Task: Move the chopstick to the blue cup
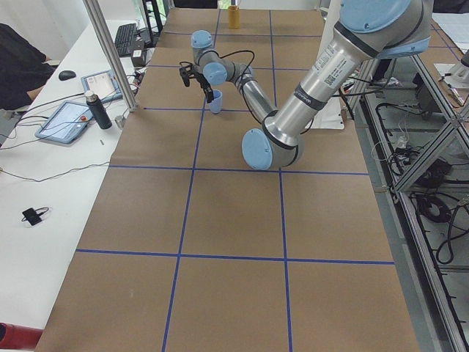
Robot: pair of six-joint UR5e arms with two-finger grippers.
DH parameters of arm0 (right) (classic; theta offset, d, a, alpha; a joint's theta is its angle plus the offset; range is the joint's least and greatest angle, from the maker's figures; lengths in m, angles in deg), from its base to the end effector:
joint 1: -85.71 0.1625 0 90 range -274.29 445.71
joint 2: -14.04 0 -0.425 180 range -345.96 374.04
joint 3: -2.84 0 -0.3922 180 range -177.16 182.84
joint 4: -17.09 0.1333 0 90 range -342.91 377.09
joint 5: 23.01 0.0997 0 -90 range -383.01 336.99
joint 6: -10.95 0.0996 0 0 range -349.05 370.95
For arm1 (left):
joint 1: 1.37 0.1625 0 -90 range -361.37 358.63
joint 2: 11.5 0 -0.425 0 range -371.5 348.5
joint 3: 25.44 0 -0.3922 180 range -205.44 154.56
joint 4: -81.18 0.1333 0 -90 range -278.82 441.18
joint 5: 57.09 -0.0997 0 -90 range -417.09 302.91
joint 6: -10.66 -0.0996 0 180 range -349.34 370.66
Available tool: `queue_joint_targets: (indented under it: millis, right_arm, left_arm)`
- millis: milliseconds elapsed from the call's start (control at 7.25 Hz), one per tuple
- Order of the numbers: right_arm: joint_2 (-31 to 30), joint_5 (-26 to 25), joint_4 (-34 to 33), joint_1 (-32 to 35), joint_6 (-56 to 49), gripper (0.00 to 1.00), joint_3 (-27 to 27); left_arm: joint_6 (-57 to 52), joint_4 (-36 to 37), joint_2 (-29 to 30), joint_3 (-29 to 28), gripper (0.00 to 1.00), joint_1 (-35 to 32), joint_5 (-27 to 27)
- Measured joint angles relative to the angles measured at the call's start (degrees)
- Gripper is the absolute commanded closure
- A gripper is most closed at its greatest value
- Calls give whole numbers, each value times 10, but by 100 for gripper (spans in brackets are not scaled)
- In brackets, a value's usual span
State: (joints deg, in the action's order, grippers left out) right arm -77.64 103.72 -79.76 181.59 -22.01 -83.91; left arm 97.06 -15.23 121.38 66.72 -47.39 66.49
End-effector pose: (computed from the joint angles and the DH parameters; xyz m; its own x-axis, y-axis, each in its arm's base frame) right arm 0.1204 -0.4496 0.7195 0.7130 -0.3590 0.6023 0.3428 0.9278 0.1472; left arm 0.4252 -0.5532 0.1702 0.4507 -0.3917 -0.8022 0.2714 0.9162 -0.2949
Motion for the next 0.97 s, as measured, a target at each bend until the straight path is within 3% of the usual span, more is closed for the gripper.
queue_joint_targets:
  millis: [138,414,552,690,966]
  right_arm:
    - [4,-4,0,-3,-4,21,15]
    - [5,-7,0,-7,-8,78,26]
    - [6,-8,0,-7,-9,94,28]
    - [6,-8,-1,-8,-9,100,29]
    - [4,-8,-2,-8,-16,100,30]
  left_arm:
    - [0,0,-3,5,3,-1,0]
    - [-2,0,-10,12,3,-1,-1]
    - [-4,-1,-17,15,3,-1,-1]
    - [-6,-1,-22,18,3,-1,-1]
    - [-7,-1,-27,26,3,-1,-1]
